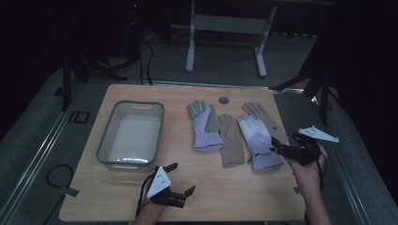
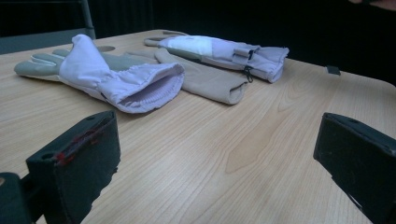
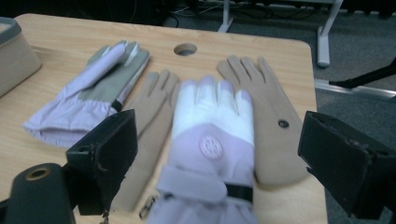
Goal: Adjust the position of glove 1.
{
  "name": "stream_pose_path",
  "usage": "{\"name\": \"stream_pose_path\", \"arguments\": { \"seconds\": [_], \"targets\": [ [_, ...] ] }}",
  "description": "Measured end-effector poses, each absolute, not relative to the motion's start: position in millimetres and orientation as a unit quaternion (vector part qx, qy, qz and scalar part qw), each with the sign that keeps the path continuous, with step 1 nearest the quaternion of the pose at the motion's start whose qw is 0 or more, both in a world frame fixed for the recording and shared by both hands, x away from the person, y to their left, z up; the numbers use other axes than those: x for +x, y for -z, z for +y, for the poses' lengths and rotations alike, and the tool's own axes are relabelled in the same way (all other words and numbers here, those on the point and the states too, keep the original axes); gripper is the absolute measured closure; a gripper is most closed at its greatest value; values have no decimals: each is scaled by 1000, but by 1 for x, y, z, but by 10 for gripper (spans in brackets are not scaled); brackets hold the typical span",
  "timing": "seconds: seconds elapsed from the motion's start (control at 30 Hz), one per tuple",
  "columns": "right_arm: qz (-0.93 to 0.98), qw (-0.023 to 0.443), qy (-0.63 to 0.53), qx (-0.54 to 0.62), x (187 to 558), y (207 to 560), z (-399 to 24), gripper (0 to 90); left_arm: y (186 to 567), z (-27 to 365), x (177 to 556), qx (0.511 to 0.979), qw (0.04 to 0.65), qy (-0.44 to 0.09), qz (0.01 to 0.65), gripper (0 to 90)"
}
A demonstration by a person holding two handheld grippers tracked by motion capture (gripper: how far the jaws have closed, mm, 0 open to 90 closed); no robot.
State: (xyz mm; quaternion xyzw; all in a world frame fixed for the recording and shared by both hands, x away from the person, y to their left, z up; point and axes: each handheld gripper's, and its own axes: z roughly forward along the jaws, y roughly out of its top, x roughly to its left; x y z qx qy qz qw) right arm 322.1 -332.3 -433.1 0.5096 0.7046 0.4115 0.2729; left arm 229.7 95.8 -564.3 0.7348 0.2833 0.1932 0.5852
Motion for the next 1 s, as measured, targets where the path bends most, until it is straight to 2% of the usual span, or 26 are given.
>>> {"name": "stream_pose_path", "arguments": {
  "seconds": [0.17, 0.3, 0.57, 1.0],
  "targets": [
    [728, 247, -414, 488, 335, 428, -314, 146, 564, 96, 229, 735, 585, -194, 283, 4],
    [742, 246, -406, 473, 346, 426, -299, 202, 564, 96, 229, 733, 587, -194, 282, 4],
    [762, 221, -403, 456, 367, 424, -274, 237, 565, 97, 229, 731, 590, -194, 282, 4],
    [784, 198, -396, 434, 392, 433, -236, 349, 565, 97, 229, 732, 590, -194, 280, 4]
  ]
}}
